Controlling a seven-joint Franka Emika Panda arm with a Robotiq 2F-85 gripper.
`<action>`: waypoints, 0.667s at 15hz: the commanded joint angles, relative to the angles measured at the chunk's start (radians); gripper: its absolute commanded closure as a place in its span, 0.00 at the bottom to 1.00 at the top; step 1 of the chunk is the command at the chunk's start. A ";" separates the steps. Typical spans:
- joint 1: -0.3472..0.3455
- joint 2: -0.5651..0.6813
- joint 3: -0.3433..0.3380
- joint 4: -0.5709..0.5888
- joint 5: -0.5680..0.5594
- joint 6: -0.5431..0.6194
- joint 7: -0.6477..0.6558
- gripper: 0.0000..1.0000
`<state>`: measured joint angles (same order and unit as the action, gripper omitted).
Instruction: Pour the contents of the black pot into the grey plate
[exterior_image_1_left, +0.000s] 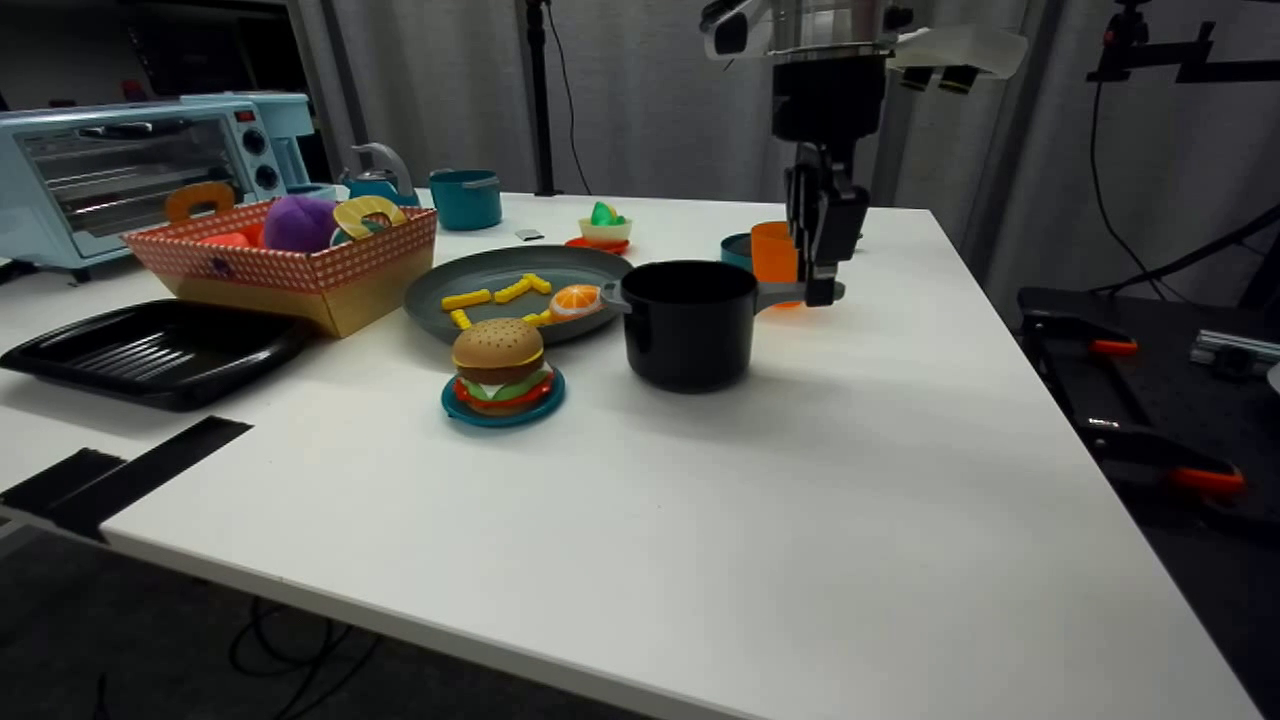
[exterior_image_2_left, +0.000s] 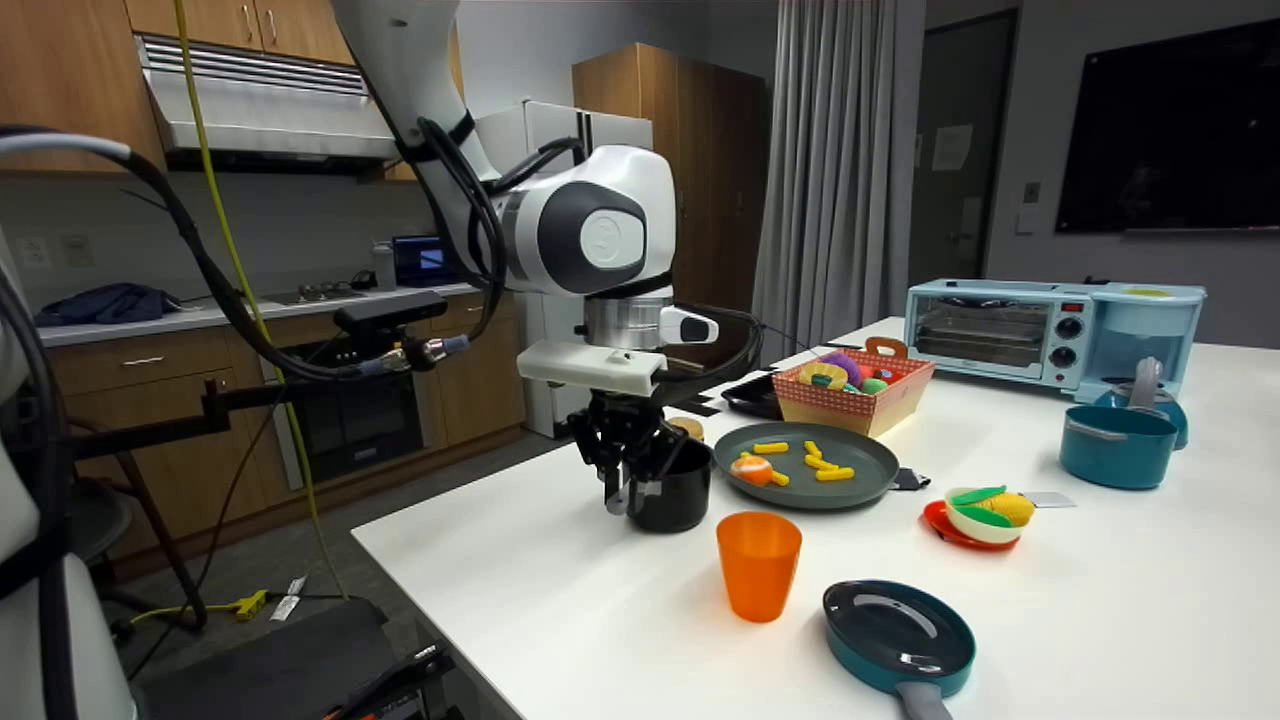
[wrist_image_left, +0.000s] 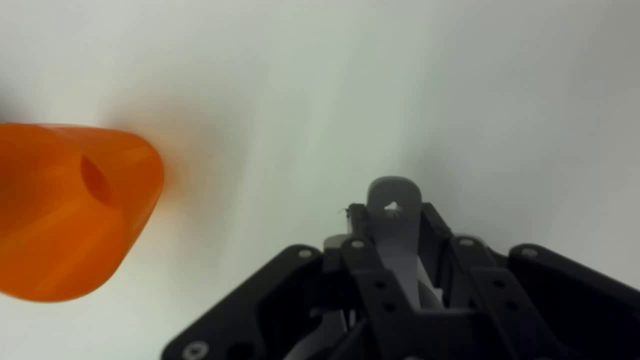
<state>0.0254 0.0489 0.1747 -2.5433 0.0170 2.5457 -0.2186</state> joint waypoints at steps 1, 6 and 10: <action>0.026 -0.043 -0.017 -0.043 0.055 -0.019 -0.056 0.93; 0.041 -0.043 -0.012 -0.043 0.080 -0.020 -0.083 0.93; 0.052 -0.043 -0.011 -0.043 0.078 -0.033 -0.090 0.39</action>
<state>0.0551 0.0390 0.1746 -2.5637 0.0529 2.5397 -0.2656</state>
